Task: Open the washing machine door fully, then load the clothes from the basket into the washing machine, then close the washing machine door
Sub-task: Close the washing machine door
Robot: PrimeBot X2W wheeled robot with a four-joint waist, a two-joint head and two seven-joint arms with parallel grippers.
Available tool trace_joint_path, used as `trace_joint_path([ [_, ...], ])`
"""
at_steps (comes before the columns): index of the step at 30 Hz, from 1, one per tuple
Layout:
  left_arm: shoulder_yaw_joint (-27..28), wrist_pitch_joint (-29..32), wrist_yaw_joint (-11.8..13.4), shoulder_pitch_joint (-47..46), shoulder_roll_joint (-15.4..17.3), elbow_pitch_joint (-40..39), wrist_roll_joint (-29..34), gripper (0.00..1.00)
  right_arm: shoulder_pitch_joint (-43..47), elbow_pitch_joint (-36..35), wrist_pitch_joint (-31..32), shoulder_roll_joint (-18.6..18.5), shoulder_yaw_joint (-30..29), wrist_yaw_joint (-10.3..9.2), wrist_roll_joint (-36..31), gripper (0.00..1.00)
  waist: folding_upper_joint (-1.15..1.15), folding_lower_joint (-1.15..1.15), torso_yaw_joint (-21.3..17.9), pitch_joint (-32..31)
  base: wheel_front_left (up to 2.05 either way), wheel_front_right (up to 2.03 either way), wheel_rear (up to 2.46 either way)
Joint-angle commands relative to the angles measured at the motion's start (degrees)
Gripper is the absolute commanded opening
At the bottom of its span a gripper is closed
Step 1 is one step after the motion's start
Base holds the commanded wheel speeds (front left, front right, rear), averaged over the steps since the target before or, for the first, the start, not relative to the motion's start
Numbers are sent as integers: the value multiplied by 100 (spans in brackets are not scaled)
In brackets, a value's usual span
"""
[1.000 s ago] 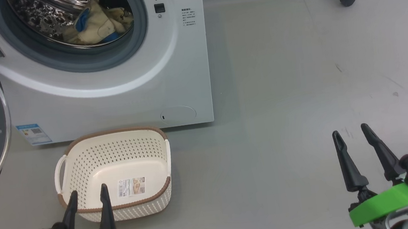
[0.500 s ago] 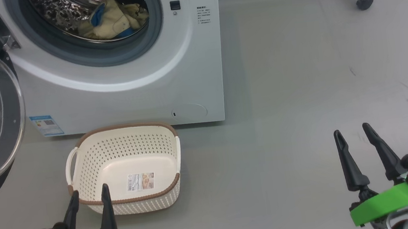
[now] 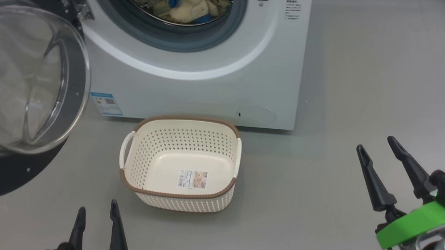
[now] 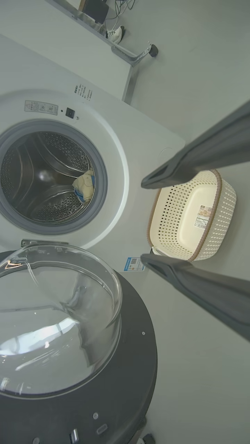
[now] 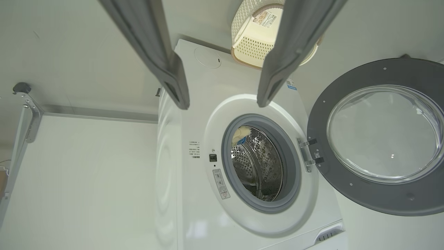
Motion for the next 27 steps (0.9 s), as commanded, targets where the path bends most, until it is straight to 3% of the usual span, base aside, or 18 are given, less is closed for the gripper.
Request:
trace_joint_path([
  [1,211,-55,10,-246,114,-208,14,100,-255,-189,-55,-69,132,-16,22,100,0,0,320,38,0,0,0],
  [17,300,-40,65,-242,261,-305,-20,100,-454,-90,-55,-45,366,-16,43,100,0,0,1607,62,0,0,0],
  [27,342,-33,102,-168,365,-350,-35,100,-484,-19,-55,-1,471,-16,99,100,0,0,1857,-45,0,0,0],
])
